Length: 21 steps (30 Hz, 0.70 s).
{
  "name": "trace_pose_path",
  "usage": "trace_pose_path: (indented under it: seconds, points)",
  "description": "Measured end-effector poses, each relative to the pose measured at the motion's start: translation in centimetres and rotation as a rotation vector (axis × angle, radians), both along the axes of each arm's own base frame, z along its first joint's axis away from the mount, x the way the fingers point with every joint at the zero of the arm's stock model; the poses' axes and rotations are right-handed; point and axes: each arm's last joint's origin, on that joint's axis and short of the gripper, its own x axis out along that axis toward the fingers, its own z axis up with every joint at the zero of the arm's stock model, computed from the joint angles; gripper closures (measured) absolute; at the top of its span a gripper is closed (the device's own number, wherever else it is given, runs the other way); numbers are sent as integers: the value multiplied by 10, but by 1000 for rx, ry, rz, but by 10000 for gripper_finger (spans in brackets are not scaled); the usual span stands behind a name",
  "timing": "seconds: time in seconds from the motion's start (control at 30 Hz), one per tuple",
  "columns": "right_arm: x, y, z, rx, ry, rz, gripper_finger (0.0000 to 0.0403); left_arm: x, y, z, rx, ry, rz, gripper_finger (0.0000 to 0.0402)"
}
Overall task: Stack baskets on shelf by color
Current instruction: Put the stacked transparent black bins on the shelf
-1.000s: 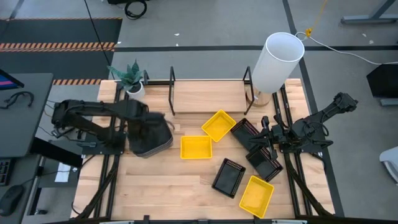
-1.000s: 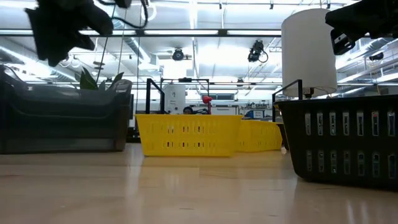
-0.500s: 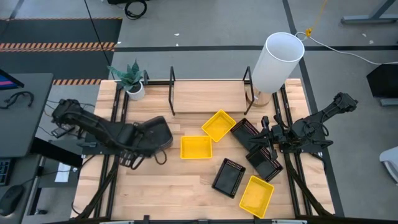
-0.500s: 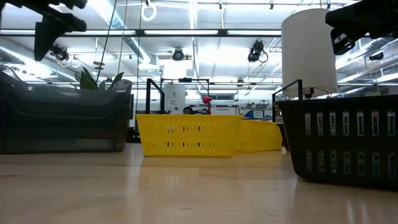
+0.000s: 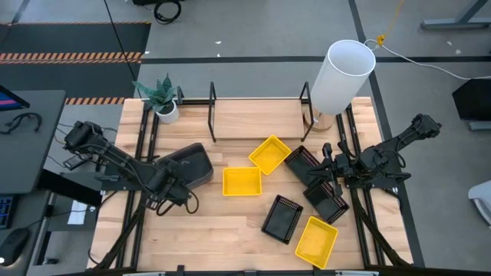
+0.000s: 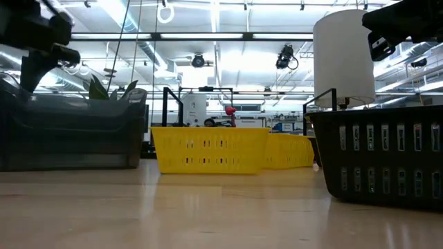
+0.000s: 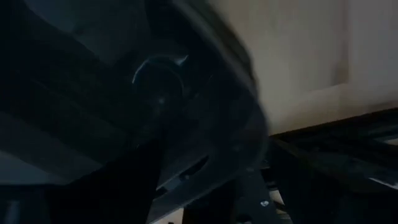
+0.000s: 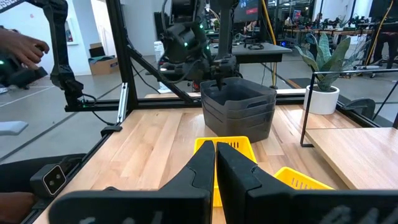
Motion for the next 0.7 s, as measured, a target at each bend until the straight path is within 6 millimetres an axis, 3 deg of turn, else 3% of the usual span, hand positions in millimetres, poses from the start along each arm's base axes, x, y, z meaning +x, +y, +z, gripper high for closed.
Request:
trace_pose_path:
  seconds: [0.4, 0.7]
  points:
    - [0, 0, 0, 0, 0, 0, 380, 5, 2, -7, 78, -103, 9, 121]
    - [0, 0, 0, 0, 0, 0, 380, 32, 4, -19, 25, -224, 102, 189]
